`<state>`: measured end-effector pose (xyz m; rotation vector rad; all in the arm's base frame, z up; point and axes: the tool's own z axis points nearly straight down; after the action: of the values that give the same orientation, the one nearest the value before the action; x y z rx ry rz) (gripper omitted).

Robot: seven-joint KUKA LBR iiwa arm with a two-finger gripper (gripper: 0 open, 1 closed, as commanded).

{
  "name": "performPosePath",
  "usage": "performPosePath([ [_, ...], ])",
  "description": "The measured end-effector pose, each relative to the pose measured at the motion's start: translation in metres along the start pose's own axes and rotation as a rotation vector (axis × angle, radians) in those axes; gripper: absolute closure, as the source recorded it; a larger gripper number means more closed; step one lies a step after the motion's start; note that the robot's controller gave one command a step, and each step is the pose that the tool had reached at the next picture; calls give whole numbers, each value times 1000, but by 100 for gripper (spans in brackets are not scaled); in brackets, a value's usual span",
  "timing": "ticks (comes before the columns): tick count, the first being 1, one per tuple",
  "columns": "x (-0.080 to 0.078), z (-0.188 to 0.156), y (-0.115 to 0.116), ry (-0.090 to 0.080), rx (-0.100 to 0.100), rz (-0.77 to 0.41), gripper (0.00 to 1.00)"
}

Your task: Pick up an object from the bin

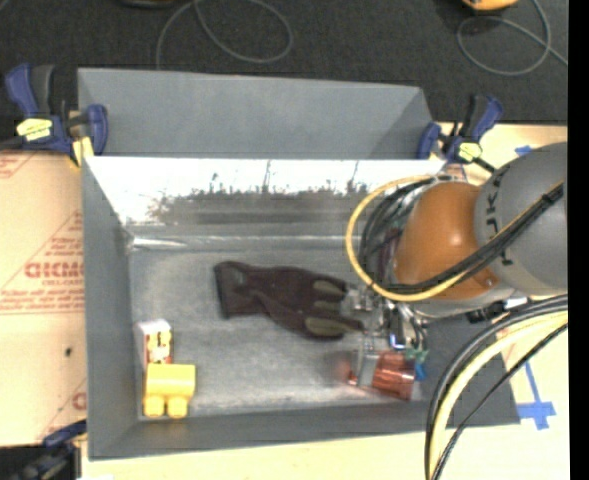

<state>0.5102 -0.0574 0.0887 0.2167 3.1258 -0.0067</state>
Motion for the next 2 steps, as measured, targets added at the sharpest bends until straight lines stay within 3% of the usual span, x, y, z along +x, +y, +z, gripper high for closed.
performPosePath([
  [1, -48, 14, 15, -19, 0, -573, 100],
  [2, -51, 15, 15, -20, 0, -608, 100],
])
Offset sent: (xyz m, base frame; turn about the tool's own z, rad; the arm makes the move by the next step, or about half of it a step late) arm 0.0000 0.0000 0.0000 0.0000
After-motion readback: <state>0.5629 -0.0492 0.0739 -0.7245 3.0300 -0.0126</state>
